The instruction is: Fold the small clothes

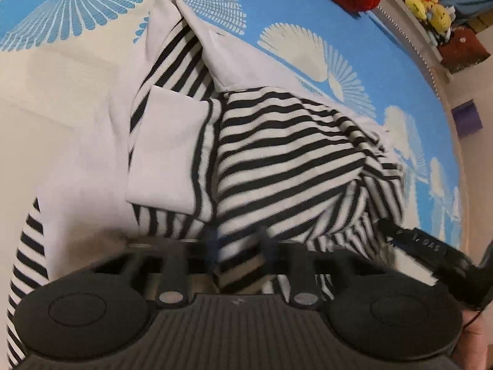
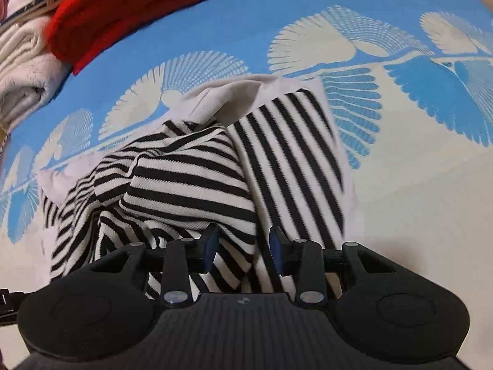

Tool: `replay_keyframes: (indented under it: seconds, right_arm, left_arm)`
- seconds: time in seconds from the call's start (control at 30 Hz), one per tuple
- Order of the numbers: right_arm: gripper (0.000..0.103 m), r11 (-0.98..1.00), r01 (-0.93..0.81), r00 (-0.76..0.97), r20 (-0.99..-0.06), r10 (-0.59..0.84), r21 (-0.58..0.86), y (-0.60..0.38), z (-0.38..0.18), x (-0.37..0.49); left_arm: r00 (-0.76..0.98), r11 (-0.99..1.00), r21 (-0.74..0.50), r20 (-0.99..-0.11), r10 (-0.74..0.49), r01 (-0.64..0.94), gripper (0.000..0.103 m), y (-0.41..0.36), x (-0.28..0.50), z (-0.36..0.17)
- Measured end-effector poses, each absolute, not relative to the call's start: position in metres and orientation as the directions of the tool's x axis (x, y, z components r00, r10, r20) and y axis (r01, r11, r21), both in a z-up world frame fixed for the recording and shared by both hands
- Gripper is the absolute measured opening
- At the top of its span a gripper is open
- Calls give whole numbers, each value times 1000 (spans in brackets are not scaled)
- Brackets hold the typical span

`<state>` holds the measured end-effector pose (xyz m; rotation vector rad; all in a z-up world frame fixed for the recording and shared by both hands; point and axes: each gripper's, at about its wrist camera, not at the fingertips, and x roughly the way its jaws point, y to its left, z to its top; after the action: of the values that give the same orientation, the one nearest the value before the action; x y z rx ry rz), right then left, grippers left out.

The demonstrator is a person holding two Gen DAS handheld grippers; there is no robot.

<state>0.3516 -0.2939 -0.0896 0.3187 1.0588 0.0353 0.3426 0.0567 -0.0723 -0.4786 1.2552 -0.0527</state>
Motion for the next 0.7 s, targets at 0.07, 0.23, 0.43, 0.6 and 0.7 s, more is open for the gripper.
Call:
replay_keyframes:
  seconds: [0.07,0.23,0.43,0.6,0.7]
  right_arm:
    - [3,959,84,524,-831,188,270,-290,-84,352]
    - [2,889,-22,718,-611,333,458,-308,-16,327]
    - [2,867,-123,627,-640,445,482,-331,-5,302]
    - [7,951,-19,356,-887,293,307,-330,-68,309]
    - [16,945,-20,412,-858,305,327,-329,-59,312]
  left_arm:
    - [366,909,-355,-893,-262,-217,1,61,346,-67]
    - [685,869,-474,-681,-257,-145,1,86,335,-5]
    - [740,859,-481,-639,-208,-174,1,116,322,9]
    - [310,864,-344,-921,-235,-368,10,122,331,-74]
    - [374,833,-411,-887,-272,-371,18,125,330,-66]
